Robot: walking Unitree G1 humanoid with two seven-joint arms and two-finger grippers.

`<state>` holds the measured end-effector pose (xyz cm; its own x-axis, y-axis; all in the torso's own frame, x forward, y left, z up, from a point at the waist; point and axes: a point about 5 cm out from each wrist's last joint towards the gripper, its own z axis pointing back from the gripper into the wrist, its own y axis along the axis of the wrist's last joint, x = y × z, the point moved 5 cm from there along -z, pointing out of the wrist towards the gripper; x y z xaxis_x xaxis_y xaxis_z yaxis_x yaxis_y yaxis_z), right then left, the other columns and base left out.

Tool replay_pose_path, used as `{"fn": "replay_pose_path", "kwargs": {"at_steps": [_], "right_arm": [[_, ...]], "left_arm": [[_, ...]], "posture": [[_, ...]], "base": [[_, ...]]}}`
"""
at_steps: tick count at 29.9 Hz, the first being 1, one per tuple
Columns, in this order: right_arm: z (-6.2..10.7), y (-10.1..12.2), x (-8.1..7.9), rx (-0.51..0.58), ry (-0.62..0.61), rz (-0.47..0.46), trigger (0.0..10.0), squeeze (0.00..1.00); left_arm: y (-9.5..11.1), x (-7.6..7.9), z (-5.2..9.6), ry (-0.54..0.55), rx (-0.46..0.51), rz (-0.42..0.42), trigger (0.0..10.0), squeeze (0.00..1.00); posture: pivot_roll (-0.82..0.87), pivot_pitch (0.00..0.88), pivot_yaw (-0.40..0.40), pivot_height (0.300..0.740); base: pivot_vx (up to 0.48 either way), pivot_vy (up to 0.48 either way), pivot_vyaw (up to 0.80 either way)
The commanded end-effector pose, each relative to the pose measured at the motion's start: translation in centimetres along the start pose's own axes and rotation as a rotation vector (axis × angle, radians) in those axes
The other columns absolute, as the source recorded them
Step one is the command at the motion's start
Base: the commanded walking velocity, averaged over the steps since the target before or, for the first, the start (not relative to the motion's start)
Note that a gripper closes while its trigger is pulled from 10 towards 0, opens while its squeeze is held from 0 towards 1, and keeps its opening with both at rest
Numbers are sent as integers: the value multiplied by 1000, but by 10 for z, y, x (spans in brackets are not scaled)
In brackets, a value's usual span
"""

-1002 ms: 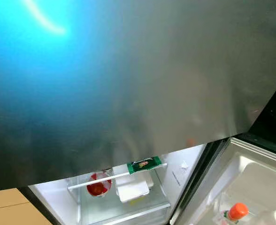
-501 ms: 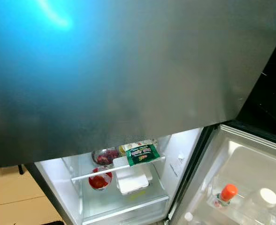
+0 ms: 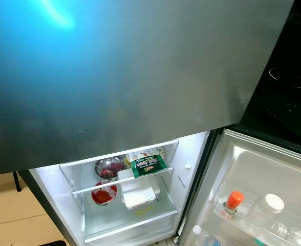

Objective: Restocking fridge

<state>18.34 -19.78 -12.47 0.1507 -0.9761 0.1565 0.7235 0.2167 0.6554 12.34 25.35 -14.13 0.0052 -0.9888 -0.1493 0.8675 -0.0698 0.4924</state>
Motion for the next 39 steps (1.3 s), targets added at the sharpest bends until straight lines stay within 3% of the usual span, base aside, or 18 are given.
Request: {"fn": "replay_pose_path", "kwargs": {"at_steps": [1,16,39], "right_arm": [[2,-9,-14,-32,45,9,10000,0],[2,-9,-14,-32,47,10,10000,0],[2,-11,-16,-38,47,10,10000,0]], "left_arm": [[-10,-7,3,15,-27,-9,10000,0],[-11,-6,3,18,-33,-9,10000,0],[-13,-8,4,19,-38,-10,10000,0]], "posture": [[-86,86,30,740],[-84,91,29,740],[-84,92,30,740]], "base": [[-315,0,0],[-170,0,0],[-368,0,0]]}}
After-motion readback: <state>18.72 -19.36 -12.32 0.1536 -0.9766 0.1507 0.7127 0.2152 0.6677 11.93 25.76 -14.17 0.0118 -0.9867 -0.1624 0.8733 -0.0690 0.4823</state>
